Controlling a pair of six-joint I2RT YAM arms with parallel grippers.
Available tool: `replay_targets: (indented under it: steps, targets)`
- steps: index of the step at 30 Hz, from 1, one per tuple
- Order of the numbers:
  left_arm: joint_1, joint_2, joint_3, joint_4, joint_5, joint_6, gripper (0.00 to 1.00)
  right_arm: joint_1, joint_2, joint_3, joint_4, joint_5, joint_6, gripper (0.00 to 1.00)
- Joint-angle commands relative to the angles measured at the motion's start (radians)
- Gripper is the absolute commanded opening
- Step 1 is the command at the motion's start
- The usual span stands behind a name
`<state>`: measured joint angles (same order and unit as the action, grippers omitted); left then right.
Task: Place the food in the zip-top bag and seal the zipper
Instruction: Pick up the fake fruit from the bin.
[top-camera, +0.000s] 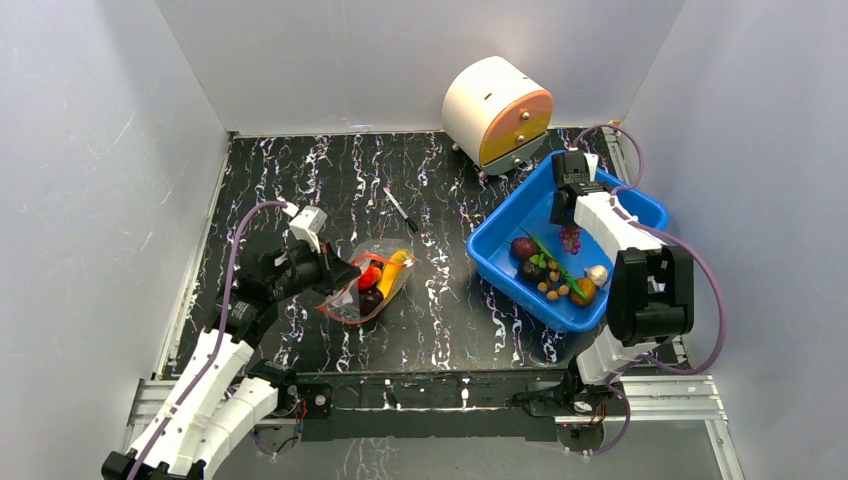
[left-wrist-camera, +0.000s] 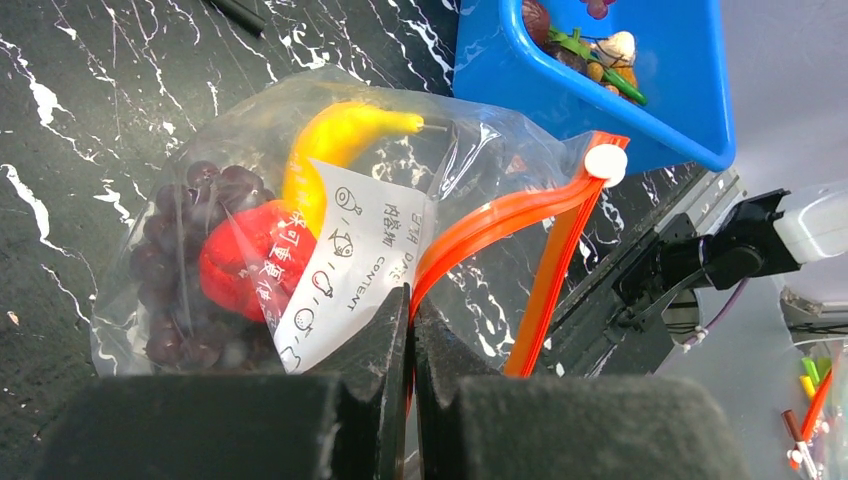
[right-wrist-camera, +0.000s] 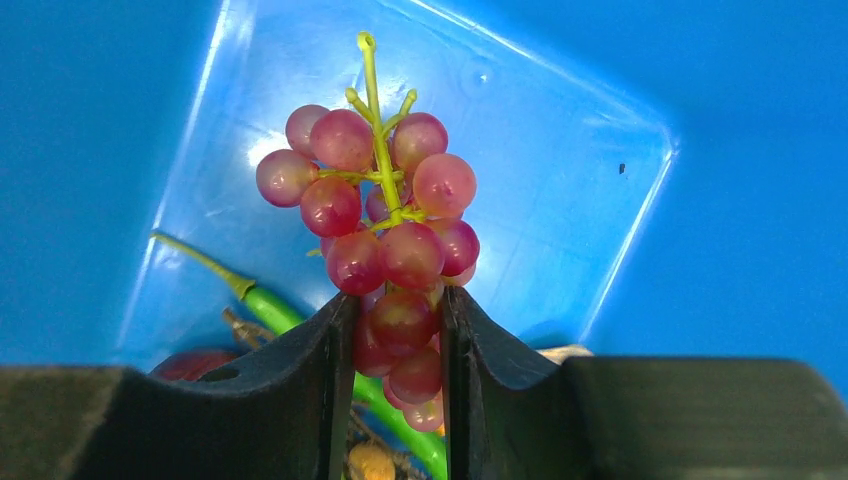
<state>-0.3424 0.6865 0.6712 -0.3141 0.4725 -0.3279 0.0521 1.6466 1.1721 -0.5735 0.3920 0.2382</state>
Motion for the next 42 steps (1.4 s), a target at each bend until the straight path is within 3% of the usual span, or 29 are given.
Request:
replay_targets:
  steps: [1, 10, 17, 22, 25, 29, 35, 42]
  targets:
    - [-0.001, 0.023, 0.054, 0.029, -0.016, -0.041, 0.0, 0.042, -0.109, 0.029, -0.009, 0.022, 0.017, 0.27]
    - [-0.002, 0.155, 0.175, 0.065, 0.008, -0.063, 0.0, 0.142, -0.263, 0.107, -0.07, 0.018, 0.022, 0.27]
    - [-0.001, 0.266, 0.291, 0.105, -0.009, -0.068, 0.0, 0.15, -0.332, 0.148, -0.11, 0.023, 0.003, 0.27]
    - [-0.002, 0.327, 0.372, 0.117, -0.048, -0.048, 0.0, 0.163, -0.371, 0.191, -0.119, -0.078, 0.008, 0.28]
    - [-0.002, 0.346, 0.415, 0.108, -0.091, 0.004, 0.0, 0.184, -0.425, 0.132, -0.033, -0.112, -0.004, 0.28]
    - [-0.002, 0.38, 0.471, 0.087, -0.12, 0.041, 0.0, 0.204, -0.434, 0.123, -0.057, -0.133, 0.008, 0.28]
    - [-0.001, 0.379, 0.375, 0.149, -0.124, 0.009, 0.0, 0.268, -0.47, 0.115, -0.062, -0.225, 0.106, 0.29]
    - [-0.002, 0.383, 0.272, 0.182, -0.06, -0.064, 0.0, 0.36, -0.49, 0.102, -0.041, -0.466, 0.248, 0.29]
